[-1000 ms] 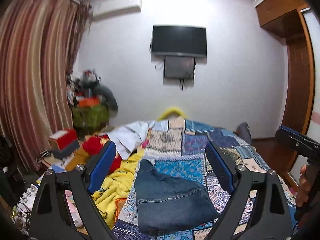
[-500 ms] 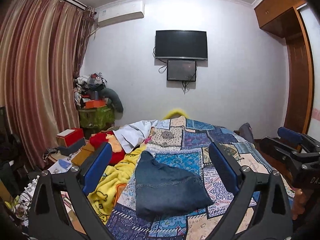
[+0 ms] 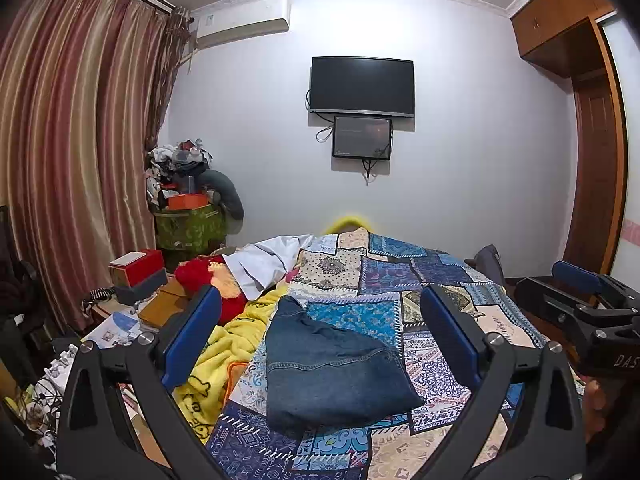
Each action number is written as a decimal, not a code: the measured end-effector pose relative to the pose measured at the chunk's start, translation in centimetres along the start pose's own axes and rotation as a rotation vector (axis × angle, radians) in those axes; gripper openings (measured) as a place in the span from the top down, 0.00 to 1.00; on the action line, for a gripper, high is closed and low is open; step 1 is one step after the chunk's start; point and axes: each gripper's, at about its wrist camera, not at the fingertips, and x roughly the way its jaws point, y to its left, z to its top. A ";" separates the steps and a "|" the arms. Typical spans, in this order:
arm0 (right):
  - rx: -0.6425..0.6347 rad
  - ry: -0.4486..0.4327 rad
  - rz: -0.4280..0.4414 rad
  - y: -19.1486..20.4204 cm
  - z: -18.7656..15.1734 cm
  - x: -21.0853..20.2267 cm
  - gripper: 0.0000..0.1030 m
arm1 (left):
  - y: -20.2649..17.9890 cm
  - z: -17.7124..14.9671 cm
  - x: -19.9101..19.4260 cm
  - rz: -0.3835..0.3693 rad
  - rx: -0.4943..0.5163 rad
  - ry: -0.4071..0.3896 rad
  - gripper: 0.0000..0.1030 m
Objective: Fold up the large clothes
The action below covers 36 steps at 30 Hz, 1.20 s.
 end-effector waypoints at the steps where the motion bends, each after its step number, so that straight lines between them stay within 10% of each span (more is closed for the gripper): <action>1: -0.002 0.001 0.000 0.0 -0.1 0.0 0.00 | 0.0 0.0 0.0 0.001 -0.001 0.000 0.03; 36: 0.003 -0.023 -0.003 0.1 0.4 -0.5 0.00 | -0.7 0.1 0.1 -0.028 -0.001 -0.001 0.02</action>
